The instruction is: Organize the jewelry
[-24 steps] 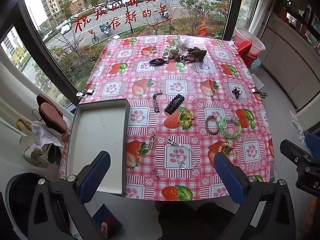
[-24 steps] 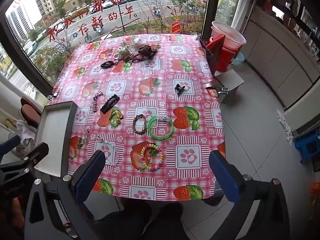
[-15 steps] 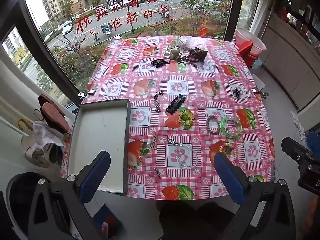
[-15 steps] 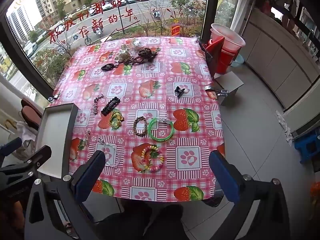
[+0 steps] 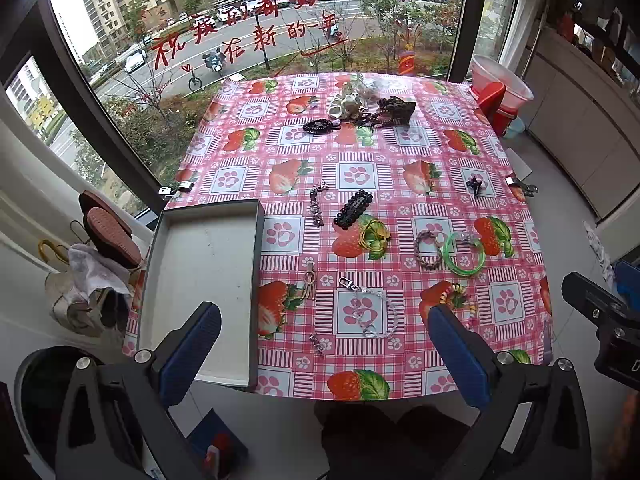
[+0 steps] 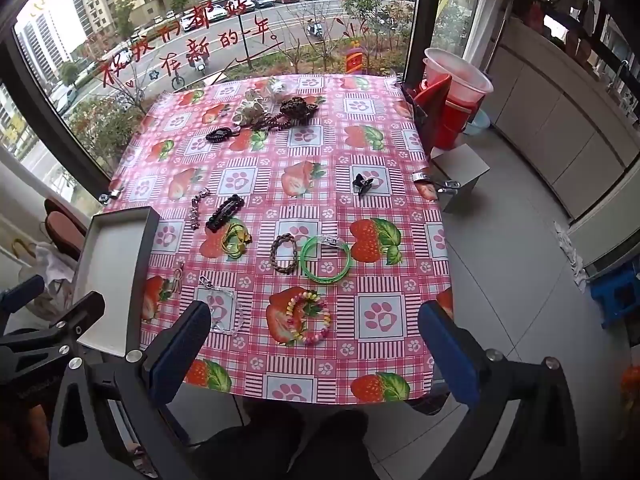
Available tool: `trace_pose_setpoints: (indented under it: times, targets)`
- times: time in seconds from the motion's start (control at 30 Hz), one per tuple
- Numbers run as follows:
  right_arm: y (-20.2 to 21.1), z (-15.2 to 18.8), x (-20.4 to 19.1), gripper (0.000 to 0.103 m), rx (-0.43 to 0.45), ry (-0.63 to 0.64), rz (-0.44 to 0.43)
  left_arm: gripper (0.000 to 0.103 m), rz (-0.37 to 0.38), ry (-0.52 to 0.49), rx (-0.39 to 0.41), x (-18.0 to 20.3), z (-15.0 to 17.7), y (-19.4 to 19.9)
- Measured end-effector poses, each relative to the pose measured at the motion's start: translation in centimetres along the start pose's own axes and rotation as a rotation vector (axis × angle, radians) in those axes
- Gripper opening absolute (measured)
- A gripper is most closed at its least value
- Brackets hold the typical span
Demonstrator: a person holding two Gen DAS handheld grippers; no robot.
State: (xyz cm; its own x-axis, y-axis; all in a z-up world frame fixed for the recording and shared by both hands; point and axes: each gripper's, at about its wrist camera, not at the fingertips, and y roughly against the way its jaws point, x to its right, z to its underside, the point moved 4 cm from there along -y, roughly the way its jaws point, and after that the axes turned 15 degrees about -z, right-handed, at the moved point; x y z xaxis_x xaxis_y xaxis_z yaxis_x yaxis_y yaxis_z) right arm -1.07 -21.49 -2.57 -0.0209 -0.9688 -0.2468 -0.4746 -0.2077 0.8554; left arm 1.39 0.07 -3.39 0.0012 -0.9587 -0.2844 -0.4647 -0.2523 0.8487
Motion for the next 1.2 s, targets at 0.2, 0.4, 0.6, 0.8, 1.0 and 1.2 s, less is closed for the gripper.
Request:
trace_pose_setpoints:
  times: [0.2,0.4,0.6,0.8,1.0,1.2]
  targets:
    - [0.14,-0.04,0.2,0.103,0.004,-0.011,-0.003,0.103,0.001,0.001,0.002,0.01,0.03,0.01]
    - [0.12,0.03,0.2,0.103,0.003,-0.008,-0.005,0.103,-0.001,-0.001,0.001,0.15,-0.11,0.16]
    - [-0.14,-0.12,0.09,0.103,-0.003,-0.006,-0.007,0.103,-0.002,-0.002,-0.001,0.38,-0.38,0.39]
    - [-0.22,-0.07,0.01,0.103,-0.003,-0.008,-0.007,0.103,-0.001,-0.003,0.001,0.31,-0.31,0.36]
    - [-0.25,-0.1,0.05,0.103,-0.004,-0.006,-0.006,0.103,-0.001,-0.002,0.001,0.32,-0.27,0.37]
    - [-0.28,-0.1,0.03,0.103,-0.003,-0.006,-0.007,0.103,-0.002,-0.002,0.002,0.35,-0.27,0.37]
